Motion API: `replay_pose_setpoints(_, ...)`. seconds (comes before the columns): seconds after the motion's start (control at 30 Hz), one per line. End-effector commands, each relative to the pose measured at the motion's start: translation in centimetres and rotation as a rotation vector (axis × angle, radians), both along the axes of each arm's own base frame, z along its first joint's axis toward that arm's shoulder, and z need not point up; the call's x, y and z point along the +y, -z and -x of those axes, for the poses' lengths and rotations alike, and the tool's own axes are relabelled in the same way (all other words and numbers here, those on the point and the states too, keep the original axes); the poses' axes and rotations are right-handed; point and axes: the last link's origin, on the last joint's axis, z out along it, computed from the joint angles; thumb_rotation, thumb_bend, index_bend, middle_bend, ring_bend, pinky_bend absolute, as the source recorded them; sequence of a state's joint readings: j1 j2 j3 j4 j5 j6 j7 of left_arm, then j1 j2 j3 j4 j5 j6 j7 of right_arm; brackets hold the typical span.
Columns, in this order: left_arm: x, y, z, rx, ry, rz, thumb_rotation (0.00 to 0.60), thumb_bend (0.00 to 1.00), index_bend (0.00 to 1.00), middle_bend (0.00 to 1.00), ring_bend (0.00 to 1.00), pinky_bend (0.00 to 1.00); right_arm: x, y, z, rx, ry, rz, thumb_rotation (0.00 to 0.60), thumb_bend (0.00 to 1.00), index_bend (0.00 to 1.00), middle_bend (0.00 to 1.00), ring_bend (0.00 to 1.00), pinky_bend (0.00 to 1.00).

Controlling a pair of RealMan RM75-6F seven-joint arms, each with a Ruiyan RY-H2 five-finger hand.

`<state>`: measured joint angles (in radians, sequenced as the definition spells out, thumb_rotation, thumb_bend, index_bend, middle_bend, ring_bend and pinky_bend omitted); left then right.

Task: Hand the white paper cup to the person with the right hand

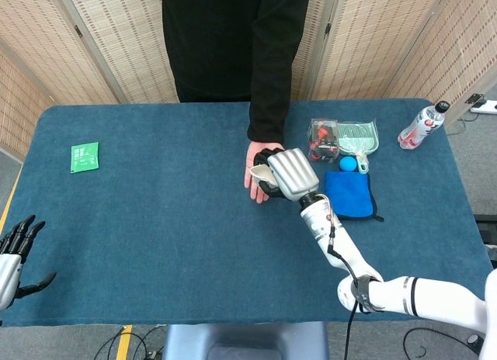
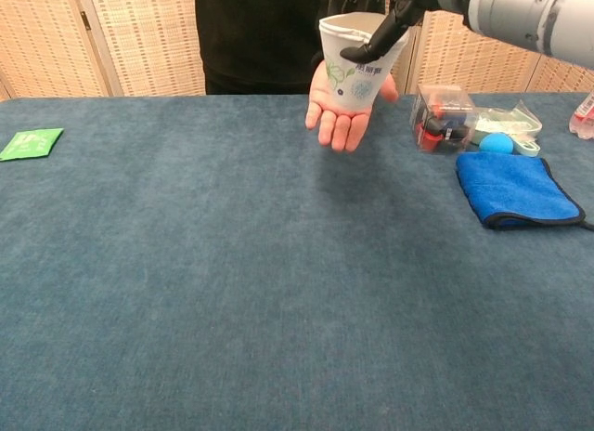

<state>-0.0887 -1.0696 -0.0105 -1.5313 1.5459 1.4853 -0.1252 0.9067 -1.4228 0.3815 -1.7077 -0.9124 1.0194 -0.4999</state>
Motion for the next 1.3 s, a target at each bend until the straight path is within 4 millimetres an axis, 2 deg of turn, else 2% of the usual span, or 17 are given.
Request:
replay_pose_setpoints(0.03, 0.1, 0.0, -0.1, 0.003, 0.004, -0.002, 0.600, 0.27, 0.08, 0.00, 0.00, 0.17, -0.6, 1.6, 0.0, 0.021, -0.012, -0.018, 0.600, 0.29, 0.44, 0.36, 0.41, 0.54)
replay_pose_setpoints(0.13, 0.1, 0.2, -0.1, 0.009, 0.003, 0.003, 0.600, 0.27, 0.08, 0.00, 0.00, 0.17, -1.0, 2.4, 0.2, 0.015, -0.003, -0.043, 0.600, 0.27, 0.38, 0.32, 0.36, 0.50)
replay_pose_setpoints(0.23, 0.1, 0.1, 0.0, 0.006, -0.002, -0.001, 0.600, 0.27, 0.08, 0.00, 0.00, 0.17, -1.2, 2.7, 0.5, 0.031, 0.012, -0.071, 0.600, 0.25, 0.27, 0.25, 0.29, 0.43)
replay_pose_setpoints(0.37, 0.1, 0.2, 0.1, 0.015, -0.002, 0.003, 0.600, 0.27, 0.08, 0.00, 0.00, 0.17, -1.0, 2.3, 0.7, 0.044, 0.022, -0.102, 0.600, 0.20, 0.06, 0.09, 0.12, 0.22)
replay_pose_setpoints(0.43, 0.1, 0.2, 0.1, 0.020, -0.003, 0.005, 0.600, 0.27, 0.08, 0.00, 0.00, 0.17, -0.5, 1.4, 0.7, 0.046, 0.015, -0.096, 0.600, 0.17, 0.01, 0.03, 0.05, 0.12)
replay_pose_setpoints(0.53, 0.2, 0.3, 0.1, 0.027, -0.005, 0.008, 0.600, 0.27, 0.08, 0.00, 0.00, 0.17, 0.8, -0.6, 0.9, 0.051, 0.000, -0.071, 0.600, 0.15, 0.00, 0.00, 0.00, 0.01)
replay_pose_setpoints(0.67, 0.3, 0.4, 0.1, 0.031, -0.004, 0.007, 0.600, 0.27, 0.08, 0.00, 0.00, 0.17, 2.1, -2.2, 1.3, 0.060, -0.016, -0.038, 0.600, 0.15, 0.00, 0.00, 0.00, 0.00)
replay_pose_setpoints(0.73, 0.2, 0.5, -0.1, 0.033, -0.001, 0.003, 0.600, 0.27, 0.08, 0.00, 0.00, 0.17, 4.0, -3.8, 2.2, 0.076, -0.033, -0.005, 0.600, 0.15, 0.00, 0.00, 0.00, 0.00)
replay_pose_setpoints(0.77, 0.2, 0.6, -0.3, 0.036, 0.009, 0.001, 0.600, 0.27, 0.08, 0.00, 0.00, 0.17, 6.2, -4.8, 4.2, 0.110, -0.035, 0.021, 0.600, 0.15, 0.00, 0.00, 0.00, 0.00)
replay_pose_setpoints(0.83, 0.0, 0.7, -0.5, 0.040, 0.021, -0.002, 0.600, 0.27, 0.08, 0.00, 0.00, 0.17, 8.7, -5.6, 6.6, 0.124, -0.039, 0.045, 0.600, 0.15, 0.00, 0.00, 0.00, 0.00)
replay_pose_setpoints(0.87, -0.1, 0.8, -0.6, 0.043, 0.030, -0.003, 0.600, 0.27, 0.08, 0.00, 0.00, 0.17, 10.1, -5.8, 8.4, 0.133, -0.036, 0.060, 0.600, 0.15, 0.00, 0.00, 0.00, 0.00)
replay_pose_setpoints(1.07, -0.7, 1.1, -1.2, 0.060, 0.085, -0.019, 0.600, 0.27, 0.07, 0.00, 0.00, 0.17, 16.3, -5.6, 17.3, 0.176, 0.004, 0.191, 0.600, 0.15, 0.00, 0.00, 0.00, 0.00)
replay_pose_setpoints(1.17, -0.9, 1.3, -1.4, 0.068, 0.097, -0.017, 0.600, 0.27, 0.07, 0.00, 0.00, 0.17, 18.7, -5.2, 20.0, 0.163, 0.030, 0.221, 0.600, 0.15, 0.00, 0.00, 0.00, 0.00)
replay_pose_setpoints(1.3, -1.2, 1.6, -1.7, 0.078, 0.117, -0.015, 0.600, 0.27, 0.07, 0.00, 0.00, 0.17, 20.3, -4.9, 22.3, 0.205, 0.070, 0.216, 0.600, 0.15, 0.00, 0.00, 0.00, 0.00)
